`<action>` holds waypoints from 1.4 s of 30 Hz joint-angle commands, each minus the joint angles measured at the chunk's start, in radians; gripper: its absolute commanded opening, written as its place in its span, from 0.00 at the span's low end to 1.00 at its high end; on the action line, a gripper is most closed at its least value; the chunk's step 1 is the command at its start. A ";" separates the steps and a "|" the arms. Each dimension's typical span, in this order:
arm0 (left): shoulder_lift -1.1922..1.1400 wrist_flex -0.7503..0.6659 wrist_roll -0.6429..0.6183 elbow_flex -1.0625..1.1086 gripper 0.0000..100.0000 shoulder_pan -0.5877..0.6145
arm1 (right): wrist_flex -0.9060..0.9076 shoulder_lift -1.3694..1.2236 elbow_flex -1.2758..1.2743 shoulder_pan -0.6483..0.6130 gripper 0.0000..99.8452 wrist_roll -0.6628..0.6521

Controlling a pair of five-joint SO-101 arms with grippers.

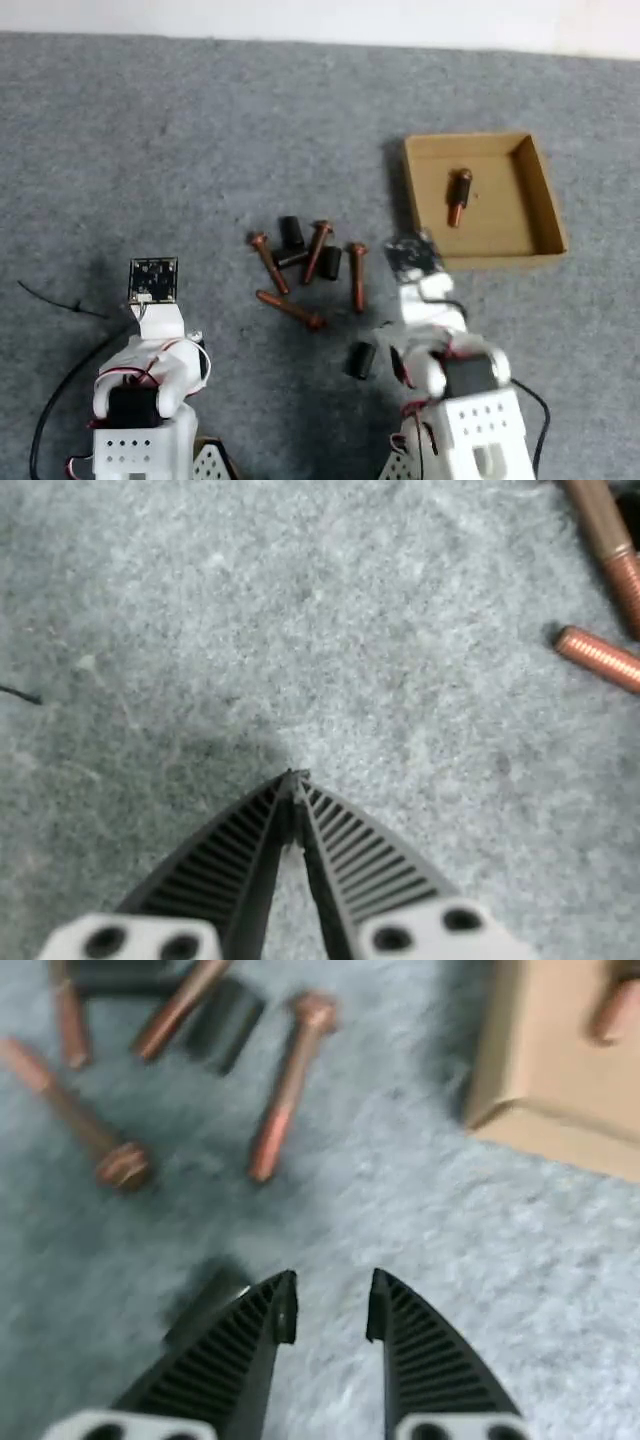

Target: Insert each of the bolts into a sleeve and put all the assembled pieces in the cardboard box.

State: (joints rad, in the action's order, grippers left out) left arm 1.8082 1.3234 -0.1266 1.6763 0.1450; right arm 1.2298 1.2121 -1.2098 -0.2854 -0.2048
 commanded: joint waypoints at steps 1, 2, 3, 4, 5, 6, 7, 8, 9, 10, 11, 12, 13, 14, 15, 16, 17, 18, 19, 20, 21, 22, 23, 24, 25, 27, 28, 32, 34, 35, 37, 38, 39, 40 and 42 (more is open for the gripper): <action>0.008 0.003 0.003 0.021 0.01 0.004 | 0.088 -0.306 0.202 -0.079 0.11 0.037; 0.008 0.003 0.003 0.021 0.01 0.004 | 0.105 -0.381 0.243 -0.094 0.11 0.086; 0.008 0.003 0.003 0.021 0.01 0.004 | 0.117 -0.455 0.283 -0.111 0.11 0.152; 0.008 0.003 0.003 0.021 0.01 0.004 | 0.127 -0.524 0.323 -0.130 0.11 0.233; 0.008 0.003 0.003 0.021 0.01 0.004 | 0.136 -0.584 0.360 -0.148 0.11 0.324; 0.008 0.003 0.003 0.021 0.01 0.004 | 0.148 -0.638 0.395 -0.165 0.11 0.404; 0.008 0.003 0.003 0.021 0.01 0.004 | 0.157 -0.680 0.426 -0.182 0.11 0.468; 0.008 0.003 0.003 0.021 0.01 0.004 | 0.160 -0.719 0.452 -0.200 0.11 0.508; 0.008 0.003 0.003 0.021 0.01 0.004 | 0.159 -0.748 0.473 -0.222 0.11 0.526; 0.008 0.003 0.003 0.021 0.01 0.004 | 0.156 -0.768 0.487 -0.245 0.11 0.539; 0.008 0.003 0.003 0.021 0.01 0.004 | 0.154 -0.785 0.495 -0.271 0.11 0.548; 0.008 0.003 0.003 0.021 0.01 0.004 | 0.153 -0.797 0.496 -0.294 0.11 0.560; 0.008 0.003 0.003 0.021 0.01 0.004 | 0.153 -0.806 0.498 -0.317 0.11 0.574; 0.008 0.003 0.003 0.021 0.01 0.004 | 0.153 -0.812 0.501 -0.334 0.11 0.589; 0.008 0.003 0.003 0.021 0.01 0.004 | 0.153 -0.820 0.503 -0.344 0.11 0.600; 0.008 0.003 0.003 0.021 0.01 0.004 | 0.153 -0.828 0.503 -0.351 0.11 0.605; 0.008 0.003 0.003 0.021 0.01 0.004 | 0.145 -0.832 0.499 -0.351 0.11 0.605; 0.008 0.003 0.003 0.021 0.01 0.004 | 0.125 -0.835 0.498 -0.349 0.11 0.606; 0.008 0.003 0.003 0.021 0.01 0.004 | 0.105 -0.842 0.496 -0.343 0.11 0.606; 0.008 0.003 0.003 0.021 0.01 0.004 | 0.088 -0.849 0.486 -0.337 0.11 0.606; 0.008 0.003 0.003 0.021 0.01 0.004 | 0.071 -0.858 0.467 -0.328 0.11 0.606; 0.008 0.003 0.003 0.021 0.01 0.004 | 0.059 -0.871 0.452 -0.320 0.11 0.606; 0.008 0.003 0.003 0.021 0.01 0.004 | 0.050 -0.883 0.440 -0.312 0.11 0.606; 0.008 0.003 0.003 0.021 0.01 0.004 | 0.039 -0.895 0.430 -0.303 0.11 0.606; 0.008 0.003 0.003 0.021 0.01 0.004 | 0.033 -0.911 0.426 -0.292 0.11 0.606; 0.008 0.003 0.003 0.021 0.01 0.004 | 0.033 -0.940 0.427 -0.265 0.11 0.603; 0.008 0.003 0.003 0.021 0.01 0.004 | 0.033 -0.954 0.427 -0.251 0.11 0.601; 0.008 0.003 0.003 0.021 0.01 0.004 | 0.033 -1.015 0.426 -0.222 0.11 0.600; 0.008 0.003 0.003 0.021 0.01 0.004 | 0.031 -1.044 0.427 -0.225 0.11 0.600; 0.008 0.003 0.003 0.021 0.01 0.004 | 0.030 -1.059 0.427 -0.226 0.11 0.600; 0.008 0.003 0.003 0.021 0.01 0.004 | -0.002 -1.089 0.426 -0.226 0.11 0.600; 0.008 0.003 0.003 0.021 0.01 0.004 | -0.025 -1.102 0.421 -0.226 0.11 0.600; 0.008 0.003 0.003 0.021 0.01 0.004 | -0.050 -1.119 0.418 -0.226 0.11 0.600; 0.008 0.003 0.003 0.021 0.01 0.004 | -0.064 -1.138 0.418 -0.226 0.11 0.600; 0.008 0.003 0.003 0.021 0.01 0.004 | -0.071 -1.170 0.418 -0.226 0.11 0.600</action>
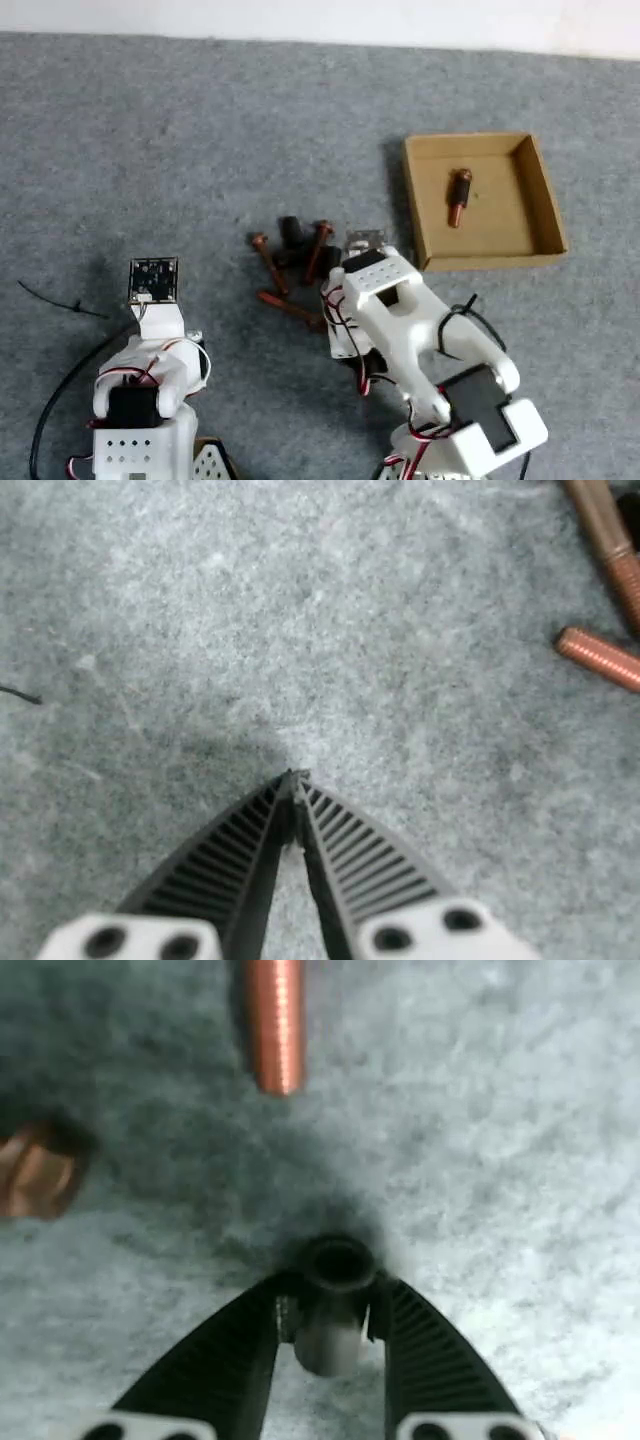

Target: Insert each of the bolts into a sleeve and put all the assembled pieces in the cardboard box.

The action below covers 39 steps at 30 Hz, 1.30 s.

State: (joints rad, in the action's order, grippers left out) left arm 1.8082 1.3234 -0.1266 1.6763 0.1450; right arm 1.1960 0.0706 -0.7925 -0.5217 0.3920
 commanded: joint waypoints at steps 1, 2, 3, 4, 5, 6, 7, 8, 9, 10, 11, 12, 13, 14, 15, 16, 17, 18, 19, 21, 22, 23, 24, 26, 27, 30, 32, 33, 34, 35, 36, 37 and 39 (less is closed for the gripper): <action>0.008 0.003 0.003 0.021 0.01 0.004 | -0.039 -0.042 0.004 0.010 0.11 0.003; 0.008 0.003 0.003 0.021 0.01 0.004 | -0.039 -0.053 0.005 0.010 0.11 0.003; 0.008 0.003 0.003 0.021 0.01 0.004 | -0.039 -0.061 0.007 0.010 0.10 0.002; 0.008 0.003 0.003 0.021 0.01 0.004 | -0.039 -0.062 0.008 0.010 0.09 0.002; 0.008 0.003 0.003 0.021 0.01 0.004 | -0.039 -0.062 0.008 0.010 0.06 0.000; 0.008 0.003 0.003 0.021 0.01 0.004 | -0.039 -0.062 0.008 0.010 0.03 -0.009; 0.008 0.003 0.003 0.021 0.01 0.004 | -0.039 -0.062 0.008 0.010 0.02 -0.040; 0.008 0.003 0.003 0.021 0.01 0.004 | -0.039 -0.062 0.008 0.010 0.03 -0.072; 0.008 0.003 0.003 0.021 0.01 0.004 | -0.039 -0.064 0.010 0.010 0.02 -0.094; 0.008 0.003 0.003 0.021 0.01 0.004 | -0.039 -0.067 0.008 0.010 0.02 -0.106; 0.008 0.003 0.003 0.021 0.01 0.004 | -0.035 -0.067 0.008 0.010 0.01 -0.110; 0.008 0.003 0.003 0.021 0.01 0.004 | -0.041 -0.067 0.008 0.008 0.00 -0.112; 0.008 0.003 0.003 0.021 0.01 0.004 | -0.039 -0.067 0.004 0.010 0.00 -0.117; 0.008 0.003 0.003 0.021 0.01 0.004 | -0.036 -0.067 0.002 0.013 0.01 -0.117; 0.008 0.003 0.003 0.021 0.01 0.004 | -0.030 -0.064 0.002 0.015 0.01 -0.117; 0.008 0.003 0.003 0.021 0.01 0.004 | -0.016 -0.059 0.005 0.015 0.01 -0.117; 0.008 0.003 0.003 0.021 0.01 0.004 | 0.002 -0.058 0.008 0.015 0.01 -0.118; 0.008 0.003 0.003 0.021 0.01 0.004 | 0.012 -0.053 0.010 0.015 0.01 -0.118; 0.008 0.003 0.003 0.021 0.01 0.004 | 0.013 -0.039 0.010 0.015 0.01 -0.118; 0.008 0.003 0.003 0.021 0.01 0.004 | 0.010 0.012 0.016 0.013 0.01 -0.118; 0.008 0.003 0.003 0.021 0.01 0.004 | 0.010 0.050 0.033 0.012 0.01 -0.118; 0.008 0.003 0.003 0.021 0.01 0.004 | 0.010 0.090 0.051 0.010 0.01 -0.118; 0.008 0.003 0.003 0.021 0.01 0.004 | 0.010 0.136 0.070 0.013 0.01 -0.118; 0.008 0.003 0.003 0.021 0.01 0.004 | 0.010 0.229 0.087 0.022 0.01 -0.118; 0.008 0.003 0.003 0.021 0.01 0.004 | 0.008 0.278 0.091 0.031 0.01 -0.118; 0.008 0.003 0.003 0.021 0.01 0.004 | -0.048 0.421 0.088 0.062 0.01 -0.118; 0.008 0.003 0.003 0.021 0.01 0.004 | -0.096 0.498 0.056 0.099 0.01 -0.135; 0.008 0.003 0.003 0.021 0.01 0.004 | -0.134 0.536 0.027 0.117 0.01 -0.173; 0.008 0.003 0.003 0.021 0.01 0.004 | -0.176 0.568 -0.007 0.131 0.01 -0.219; 0.008 0.003 0.003 0.021 0.01 0.004 | -0.222 0.599 -0.050 0.143 0.01 -0.272; 0.008 0.003 0.003 0.021 0.01 0.004 | -0.272 0.630 -0.102 0.153 0.01 -0.316; 0.008 0.003 0.003 0.021 0.01 0.004 | -0.331 0.661 -0.159 0.162 0.01 -0.353; 0.008 0.003 0.003 0.021 0.01 0.004 | -0.443 0.713 -0.274 0.186 0.01 -0.379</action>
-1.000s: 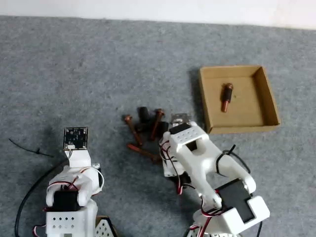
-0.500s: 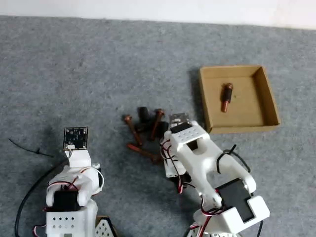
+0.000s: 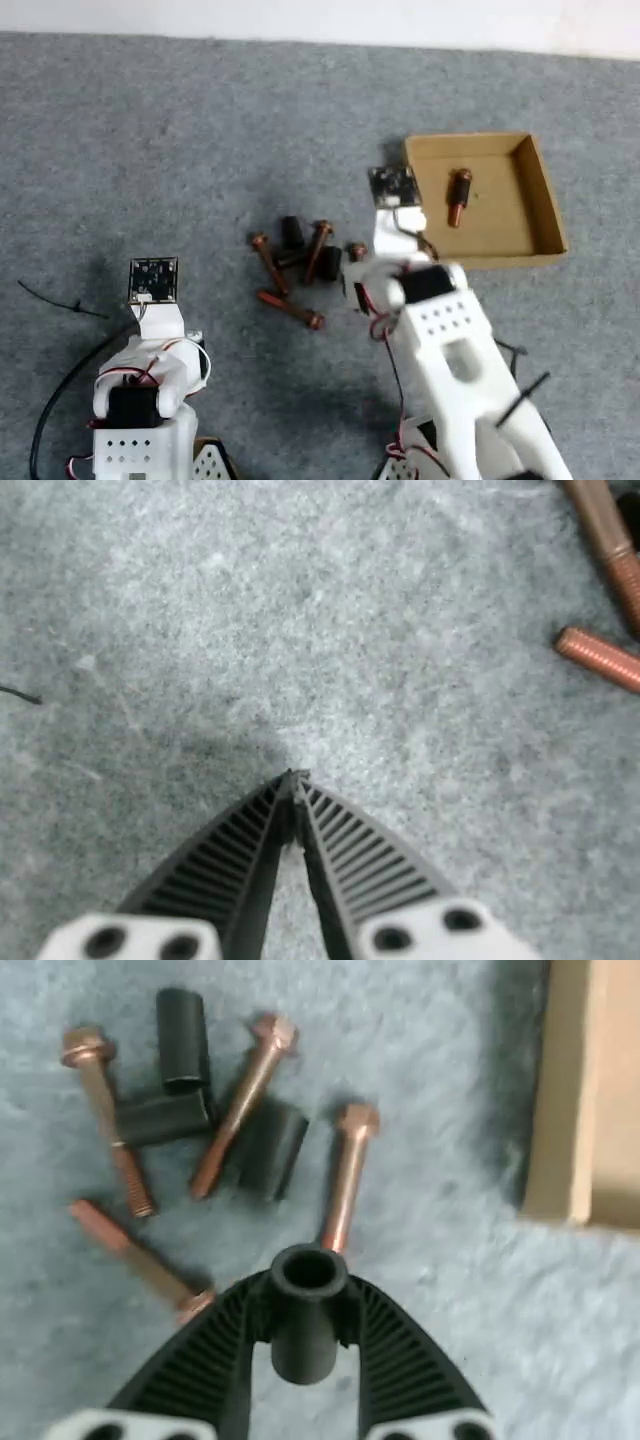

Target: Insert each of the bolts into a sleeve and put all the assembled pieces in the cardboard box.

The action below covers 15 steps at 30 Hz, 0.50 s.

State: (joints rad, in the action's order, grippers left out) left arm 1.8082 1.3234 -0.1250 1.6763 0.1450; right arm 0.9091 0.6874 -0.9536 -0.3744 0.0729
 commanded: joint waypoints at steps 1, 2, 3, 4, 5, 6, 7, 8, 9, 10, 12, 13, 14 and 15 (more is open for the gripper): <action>0.008 0.003 0.002 0.021 0.01 0.004 | -0.211 0.125 -0.166 0.054 0.01 -0.058; 0.008 0.003 0.002 0.021 0.01 0.004 | -0.265 0.154 -0.222 0.067 0.01 -0.058; 0.008 0.003 0.002 0.021 0.01 0.004 | -0.317 0.183 -0.271 0.079 0.01 -0.058; 0.008 0.003 0.002 0.021 0.01 0.004 | -0.372 0.216 -0.320 0.088 0.01 -0.058; 0.008 0.003 0.002 0.021 0.01 0.004 | -0.424 0.249 -0.366 0.093 0.01 -0.058; 0.008 0.003 0.002 0.021 0.01 0.004 | -0.472 0.285 -0.410 0.094 0.01 -0.058; 0.008 0.003 0.002 0.021 0.01 0.004 | -0.509 0.323 -0.447 0.099 0.01 -0.060; 0.008 0.003 0.002 0.021 0.01 0.004 | -0.539 0.364 -0.484 0.104 0.01 -0.060; 0.008 0.003 0.002 0.021 0.01 0.004 | -0.559 0.407 -0.516 0.105 0.01 -0.060; 0.008 0.003 0.002 0.021 0.01 0.004 | -0.568 0.453 -0.544 0.113 0.01 -0.060; 0.008 0.003 0.002 0.021 0.01 0.004 | -0.575 0.544 -0.591 0.128 0.01 -0.060; 0.008 0.003 0.002 0.021 0.01 0.004 | -0.575 0.591 -0.615 0.134 0.00 -0.060; 0.008 0.003 0.002 0.021 0.01 0.004 | -0.575 0.638 -0.638 0.142 0.00 -0.060; 0.008 0.003 0.002 0.021 0.01 0.004 | -0.575 0.684 -0.662 0.147 0.00 -0.060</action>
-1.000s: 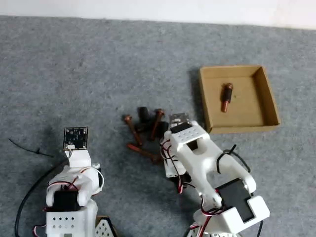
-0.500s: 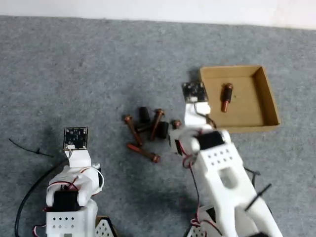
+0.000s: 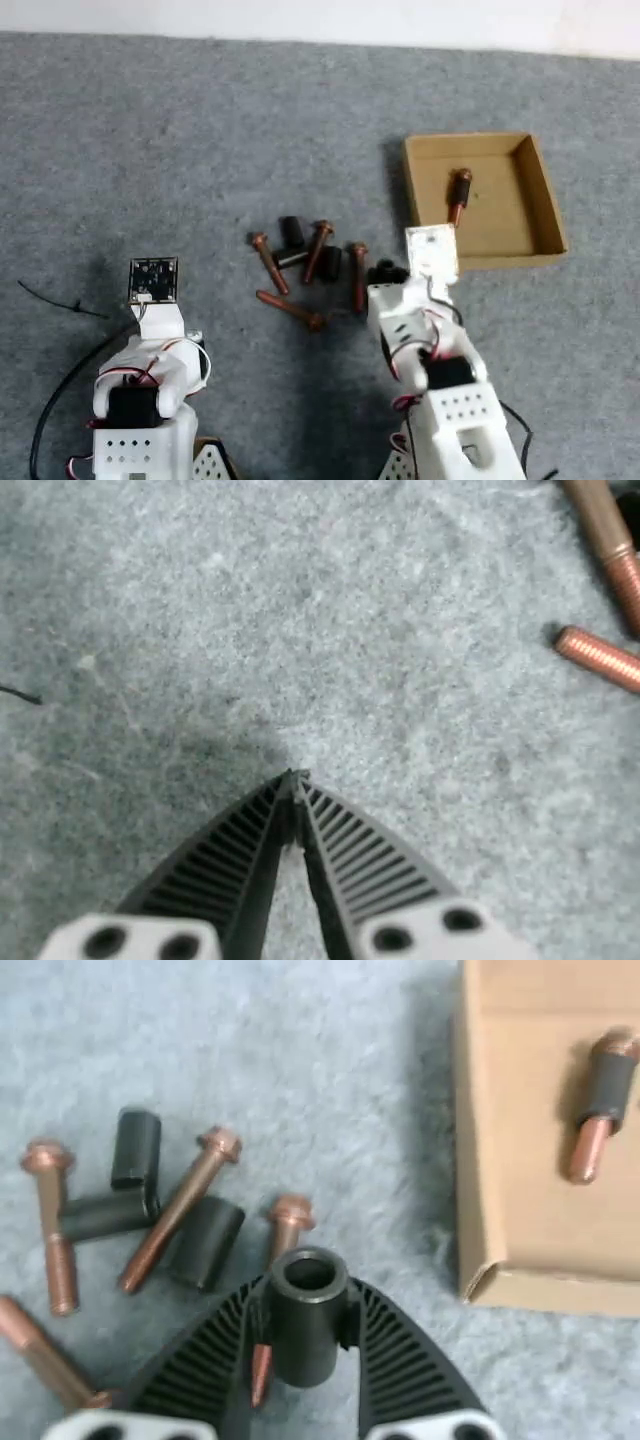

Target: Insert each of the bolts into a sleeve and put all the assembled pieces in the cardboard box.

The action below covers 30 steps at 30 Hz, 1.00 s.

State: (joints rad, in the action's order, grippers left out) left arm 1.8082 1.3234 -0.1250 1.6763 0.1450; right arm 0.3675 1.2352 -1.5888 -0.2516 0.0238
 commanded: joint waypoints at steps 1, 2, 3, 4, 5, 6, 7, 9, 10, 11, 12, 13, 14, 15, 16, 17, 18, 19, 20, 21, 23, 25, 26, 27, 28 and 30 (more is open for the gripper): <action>0.008 0.003 0.002 0.021 0.01 0.004 | -0.033 0.183 -0.053 0.025 0.00 -0.011; 0.008 0.003 0.002 0.021 0.01 0.004 | -0.033 0.228 -0.081 0.025 0.00 -0.011; 0.008 0.003 0.002 0.021 0.01 0.004 | -0.033 0.275 -0.108 0.025 0.00 -0.011; 0.008 0.003 0.002 0.021 0.01 0.004 | -0.033 0.323 -0.133 0.025 0.00 -0.012; 0.008 0.003 0.002 0.021 0.01 0.004 | -0.031 0.372 -0.157 0.025 0.00 -0.014; 0.008 0.003 0.002 0.021 0.01 0.004 | -0.030 0.418 -0.182 0.025 0.00 -0.014; 0.008 0.003 0.002 0.021 0.01 0.004 | -0.019 0.455 -0.199 0.025 0.00 -0.014; 0.008 0.003 0.002 0.021 0.01 0.004 | 0.056 0.533 -0.225 0.033 0.00 -0.011; 0.008 0.003 0.002 0.021 0.01 0.004 | 0.087 0.558 -0.231 0.035 0.00 -0.011; 0.008 0.003 0.002 0.021 0.01 0.004 | 0.116 0.578 -0.231 0.035 0.00 -0.011; 0.008 0.003 0.002 0.021 0.01 0.004 | 0.143 0.596 -0.231 0.036 0.00 -0.011; 0.008 0.003 0.002 0.021 0.01 0.004 | 0.160 0.605 -0.231 0.036 0.00 -0.011; 0.008 0.003 0.002 0.021 0.01 0.004 | 0.162 0.605 -0.231 0.036 0.00 -0.011; 0.008 0.003 0.002 0.021 0.01 0.004 | 0.163 0.602 -0.231 0.036 0.00 -0.011; 0.008 0.003 0.002 0.021 0.01 0.004 | 0.162 0.601 -0.231 0.036 0.00 -0.011; 0.008 0.003 0.002 0.021 0.01 0.004 | 0.162 0.596 -0.231 0.036 0.00 -0.011; 0.008 0.003 0.002 0.021 0.01 0.004 | 0.162 0.591 -0.231 0.036 0.00 -0.011; 0.008 0.003 0.002 0.021 0.01 0.004 | 0.162 0.591 -0.231 0.036 0.00 -0.011; 0.008 0.003 0.002 0.021 0.01 0.004 | 0.163 0.591 -0.231 0.036 0.00 -0.011; 0.008 0.003 0.002 0.021 0.01 0.004 | 0.163 0.591 -0.231 0.036 0.00 -0.011; 0.008 0.003 0.002 0.021 0.01 0.004 | 0.163 0.591 -0.231 0.036 0.00 -0.011; 0.008 0.003 0.002 0.021 0.01 0.004 | 0.165 0.591 -0.231 0.036 0.00 -0.011; 0.008 0.003 0.002 0.021 0.01 0.004 | 0.165 0.591 -0.231 0.036 0.00 -0.011; 0.008 0.003 0.002 0.021 0.01 0.004 | 0.165 0.591 -0.231 0.036 0.00 -0.011; 0.008 0.003 0.002 0.021 0.01 0.004 | 0.165 0.591 -0.231 0.036 0.00 -0.011; 0.008 0.003 0.002 0.021 0.01 0.004 | 0.165 0.590 -0.231 0.036 0.00 -0.011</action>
State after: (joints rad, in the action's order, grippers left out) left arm 1.8082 1.3234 -0.1250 1.6763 0.1450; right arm 0.5286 1.8075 -1.6763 -0.2271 0.0222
